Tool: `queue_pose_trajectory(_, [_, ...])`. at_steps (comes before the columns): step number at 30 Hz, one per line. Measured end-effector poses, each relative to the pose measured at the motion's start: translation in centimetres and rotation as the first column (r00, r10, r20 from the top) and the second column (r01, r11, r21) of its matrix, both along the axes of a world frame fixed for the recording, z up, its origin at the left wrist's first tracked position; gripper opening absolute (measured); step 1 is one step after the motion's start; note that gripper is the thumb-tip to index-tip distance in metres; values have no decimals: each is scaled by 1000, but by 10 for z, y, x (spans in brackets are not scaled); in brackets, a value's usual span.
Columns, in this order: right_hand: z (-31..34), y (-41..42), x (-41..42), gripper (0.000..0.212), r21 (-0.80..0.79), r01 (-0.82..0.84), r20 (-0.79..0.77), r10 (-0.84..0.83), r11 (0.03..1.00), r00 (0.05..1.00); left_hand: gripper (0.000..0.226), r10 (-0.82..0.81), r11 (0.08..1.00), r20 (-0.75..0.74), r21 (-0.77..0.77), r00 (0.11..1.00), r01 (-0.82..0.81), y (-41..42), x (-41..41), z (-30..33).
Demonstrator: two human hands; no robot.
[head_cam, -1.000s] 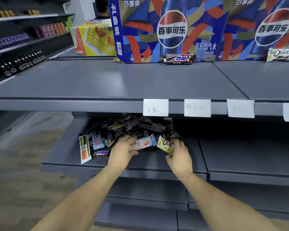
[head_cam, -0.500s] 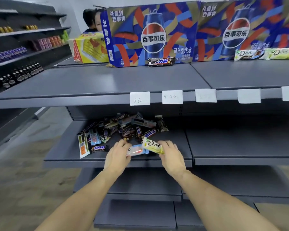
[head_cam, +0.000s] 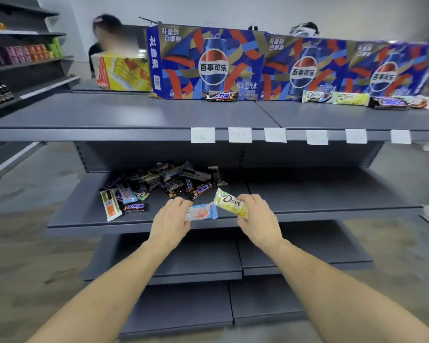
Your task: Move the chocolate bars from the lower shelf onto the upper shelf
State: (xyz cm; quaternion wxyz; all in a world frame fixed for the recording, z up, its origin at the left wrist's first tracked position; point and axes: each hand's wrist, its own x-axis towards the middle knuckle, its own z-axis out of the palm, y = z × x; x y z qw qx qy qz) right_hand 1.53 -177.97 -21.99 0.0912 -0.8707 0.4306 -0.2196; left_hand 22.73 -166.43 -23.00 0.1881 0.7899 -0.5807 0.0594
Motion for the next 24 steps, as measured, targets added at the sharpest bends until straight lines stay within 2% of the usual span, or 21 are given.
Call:
queue_pose_trajectory(5, [26, 12, -43, 48, -22, 77, 9, -77, 997, 997, 46, -94, 995, 38, -38, 995, 95, -2, -31, 19])
queue_pose_trajectory(16, [78, 2, -124, 42, -123, 221, 138, -204, 968, 969, 41, -229, 954, 215, -143, 949, 262, -42, -118, 91])
queue_pose_trajectory(22, [92, -21, -214, 40, -258, 237, 0, -246, 936, 969, 39, -271, 935, 267, -156, 925, 319, -76, -192, 122])
queue_pose_trajectory(24, [98, -32, -246, 40, -274, 259, -3, -270, 926, 963, 39, -285, 928, 292, -156, 913, 339, -89, -220, 131])
